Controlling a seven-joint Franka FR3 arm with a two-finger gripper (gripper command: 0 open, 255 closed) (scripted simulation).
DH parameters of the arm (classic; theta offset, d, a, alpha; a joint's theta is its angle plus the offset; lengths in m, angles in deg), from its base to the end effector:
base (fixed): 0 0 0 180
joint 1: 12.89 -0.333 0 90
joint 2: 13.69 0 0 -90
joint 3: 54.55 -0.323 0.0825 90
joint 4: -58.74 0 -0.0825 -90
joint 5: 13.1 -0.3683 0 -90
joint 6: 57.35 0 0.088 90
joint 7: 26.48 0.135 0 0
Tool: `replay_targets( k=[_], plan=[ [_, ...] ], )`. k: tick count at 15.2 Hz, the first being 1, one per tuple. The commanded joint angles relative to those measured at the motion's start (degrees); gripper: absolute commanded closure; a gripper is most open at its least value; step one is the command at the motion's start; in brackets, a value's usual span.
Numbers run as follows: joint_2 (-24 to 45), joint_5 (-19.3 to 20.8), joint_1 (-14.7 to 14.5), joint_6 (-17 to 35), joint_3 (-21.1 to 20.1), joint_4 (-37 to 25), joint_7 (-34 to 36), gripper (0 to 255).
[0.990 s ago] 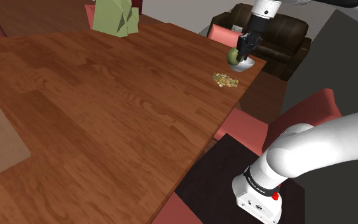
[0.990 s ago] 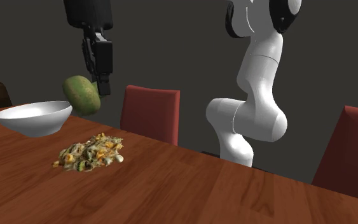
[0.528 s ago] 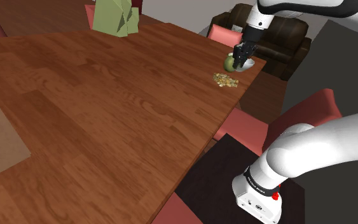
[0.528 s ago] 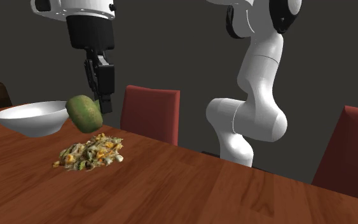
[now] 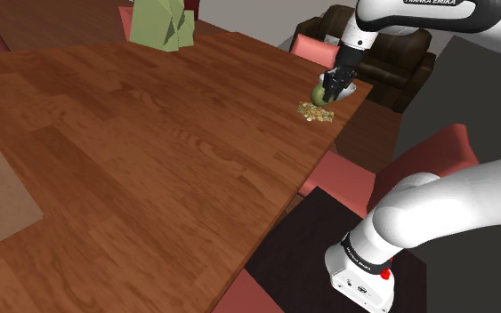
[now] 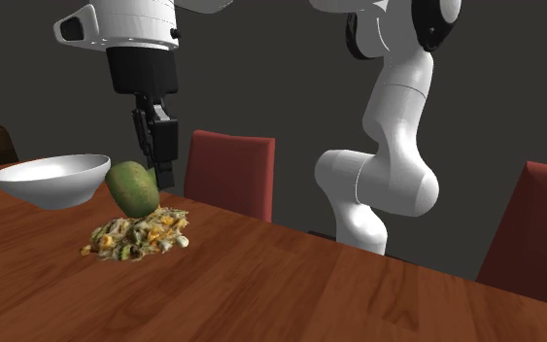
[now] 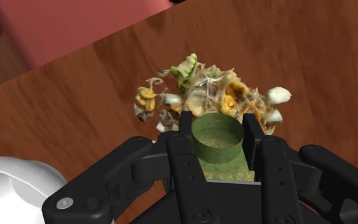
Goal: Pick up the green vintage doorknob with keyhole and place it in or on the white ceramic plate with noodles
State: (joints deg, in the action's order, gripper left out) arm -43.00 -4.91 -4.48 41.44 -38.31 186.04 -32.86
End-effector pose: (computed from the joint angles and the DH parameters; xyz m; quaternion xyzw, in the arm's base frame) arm 0.3364 -0.1905 0.5421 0.9914 -0.1306 -0.0013 0.0017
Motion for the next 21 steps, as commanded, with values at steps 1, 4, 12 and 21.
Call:
replay_targets(
  k=[1,4,12,21],
  plan=[
    [0.0,0.0,0.0,0.0,0.0,0.0,0.0,255],
    [0.0,0.0,0.0,0.0,0.0,0.0,0.0,0],
    [0.7,-0.5,-0.3,-5.6,-0.5,-6.3,-0.2,0],
    [1.0,-0.6,-0.4,-7.1,-0.6,-8.1,-0.3,0]
  ],
)
